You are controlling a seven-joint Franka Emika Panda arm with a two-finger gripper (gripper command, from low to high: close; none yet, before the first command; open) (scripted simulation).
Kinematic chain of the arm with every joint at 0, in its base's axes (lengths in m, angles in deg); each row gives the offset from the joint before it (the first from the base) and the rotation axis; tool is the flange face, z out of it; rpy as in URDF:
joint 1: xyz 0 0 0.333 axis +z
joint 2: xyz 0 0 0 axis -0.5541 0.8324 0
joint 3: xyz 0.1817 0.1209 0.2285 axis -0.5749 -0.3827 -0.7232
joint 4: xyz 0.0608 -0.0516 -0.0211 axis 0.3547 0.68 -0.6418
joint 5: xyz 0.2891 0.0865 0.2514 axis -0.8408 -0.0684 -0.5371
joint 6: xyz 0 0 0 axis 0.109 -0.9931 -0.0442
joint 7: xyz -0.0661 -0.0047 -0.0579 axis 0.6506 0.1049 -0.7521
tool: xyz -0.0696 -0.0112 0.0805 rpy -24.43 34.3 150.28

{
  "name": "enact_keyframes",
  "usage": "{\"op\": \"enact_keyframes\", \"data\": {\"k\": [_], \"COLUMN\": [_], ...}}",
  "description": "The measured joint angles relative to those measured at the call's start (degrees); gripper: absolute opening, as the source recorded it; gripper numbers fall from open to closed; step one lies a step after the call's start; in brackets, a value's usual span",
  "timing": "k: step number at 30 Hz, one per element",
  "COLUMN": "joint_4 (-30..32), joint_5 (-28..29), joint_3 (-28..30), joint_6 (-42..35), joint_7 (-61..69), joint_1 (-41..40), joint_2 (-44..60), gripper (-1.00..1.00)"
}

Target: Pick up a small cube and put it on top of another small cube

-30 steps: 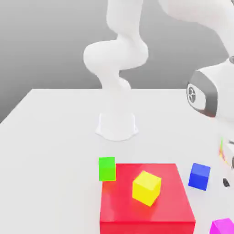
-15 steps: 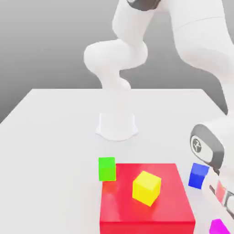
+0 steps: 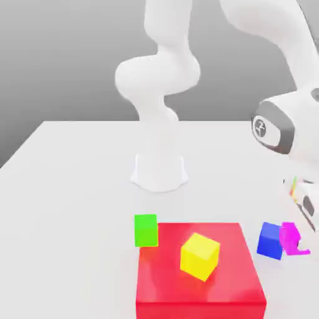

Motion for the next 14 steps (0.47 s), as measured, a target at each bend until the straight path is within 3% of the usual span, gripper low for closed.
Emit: {"op": "enact_keyframes", "data": {"k": [5, 11, 12, 14], "joint_4": [8.9, 10.0, 10.0, 10.0], "joint_5": [5.5, 6.5, 6.5, 6.5], "joint_3": [-1.3, -0.6, -0.6, -0.6], "joint_6": [2.0, 12.4, 13.5, 13.5], "joint_7": [-10.6, -12.6, -12.6, -12.6], "joint_1": [2.9, 3.6, 3.6, 3.6], "joint_2": [-8.8, 0.2, 1.3, 1.3], "gripper": [-1.0, -1.0, 1.0, 1.0]}}
